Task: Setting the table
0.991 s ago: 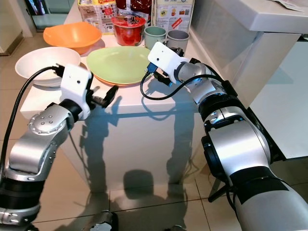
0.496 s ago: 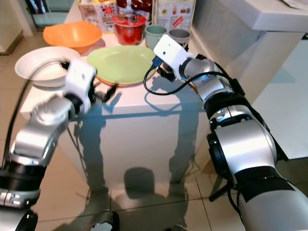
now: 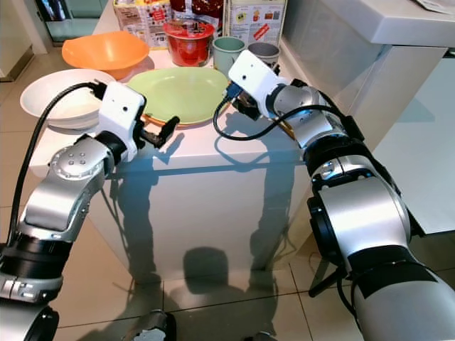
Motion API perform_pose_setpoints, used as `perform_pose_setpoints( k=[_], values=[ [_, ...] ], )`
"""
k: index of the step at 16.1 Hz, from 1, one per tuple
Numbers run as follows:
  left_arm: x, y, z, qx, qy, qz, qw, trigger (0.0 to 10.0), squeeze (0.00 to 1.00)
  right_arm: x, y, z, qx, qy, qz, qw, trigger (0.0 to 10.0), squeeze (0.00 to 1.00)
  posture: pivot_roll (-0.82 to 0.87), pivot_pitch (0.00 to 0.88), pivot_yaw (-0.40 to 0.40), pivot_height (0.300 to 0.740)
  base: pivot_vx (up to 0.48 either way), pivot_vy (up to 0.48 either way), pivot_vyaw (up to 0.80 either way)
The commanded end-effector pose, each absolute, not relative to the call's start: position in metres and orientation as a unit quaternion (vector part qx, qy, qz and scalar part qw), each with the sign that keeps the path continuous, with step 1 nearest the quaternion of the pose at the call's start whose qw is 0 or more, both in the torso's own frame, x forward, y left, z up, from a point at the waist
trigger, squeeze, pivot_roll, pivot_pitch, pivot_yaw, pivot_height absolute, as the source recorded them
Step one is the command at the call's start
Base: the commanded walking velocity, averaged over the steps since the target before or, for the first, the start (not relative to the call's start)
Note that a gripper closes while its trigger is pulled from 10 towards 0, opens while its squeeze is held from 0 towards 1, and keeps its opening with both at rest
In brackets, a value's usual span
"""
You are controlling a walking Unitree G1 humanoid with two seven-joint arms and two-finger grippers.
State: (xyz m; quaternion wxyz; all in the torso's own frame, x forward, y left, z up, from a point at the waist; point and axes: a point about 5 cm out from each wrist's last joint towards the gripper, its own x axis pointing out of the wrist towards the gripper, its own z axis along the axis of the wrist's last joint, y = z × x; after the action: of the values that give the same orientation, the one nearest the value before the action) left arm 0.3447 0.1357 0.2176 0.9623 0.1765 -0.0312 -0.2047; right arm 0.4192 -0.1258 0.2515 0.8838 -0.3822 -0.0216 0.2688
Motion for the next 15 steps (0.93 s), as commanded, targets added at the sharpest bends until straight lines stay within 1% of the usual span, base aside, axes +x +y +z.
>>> perform_pose_setpoints(
  k=[1, 6, 12, 14, 15],
  values=[
    [0.348, 0.133, 0.222, 0.194, -0.039, -0.215, 0.956, 10.0, 0.00, 0.418, -0.125, 0.254, -0.372, -0.034, 0.276, 0.886, 10.0, 0.00, 0.13, 0.076, 0.016, 0.740, 0.000, 0.000, 0.00],
    [0.358, 0.136, 0.223, 0.210, -0.039, -0.219, 0.952, 10.0, 0.00, 0.417, -0.122, 0.252, -0.371, -0.036, 0.292, 0.881, 10.0, 0.00, 0.11, 0.085, 0.020, 0.740, 0.000, 0.000, 0.00],
    [0.373, 0.139, 0.200, 0.225, 0.000, -0.227, 0.947, 10.0, 0.00, 0.416, -0.116, 0.257, -0.368, -0.050, 0.309, 0.876, 10.0, 0.00, 0.09, 0.092, 0.034, 0.740, 0.000, 0.000, 0.00],
    [0.386, 0.138, 0.196, 0.247, 0.008, -0.232, 0.941, 10.0, 0.00, 0.415, -0.116, 0.261, -0.362, -0.059, 0.314, 0.876, 10.0, 0.00, 0.08, 0.099, 0.050, 0.740, 0.000, 0.000, 0.00],
    [0.387, 0.138, 0.196, 0.249, 0.009, -0.231, 0.940, 10.0, 0.00, 0.415, -0.116, 0.261, -0.361, -0.059, 0.314, 0.876, 10.0, 0.00, 0.08, 0.099, 0.050, 0.740, 0.000, 0.000, 0.00]
  ],
)
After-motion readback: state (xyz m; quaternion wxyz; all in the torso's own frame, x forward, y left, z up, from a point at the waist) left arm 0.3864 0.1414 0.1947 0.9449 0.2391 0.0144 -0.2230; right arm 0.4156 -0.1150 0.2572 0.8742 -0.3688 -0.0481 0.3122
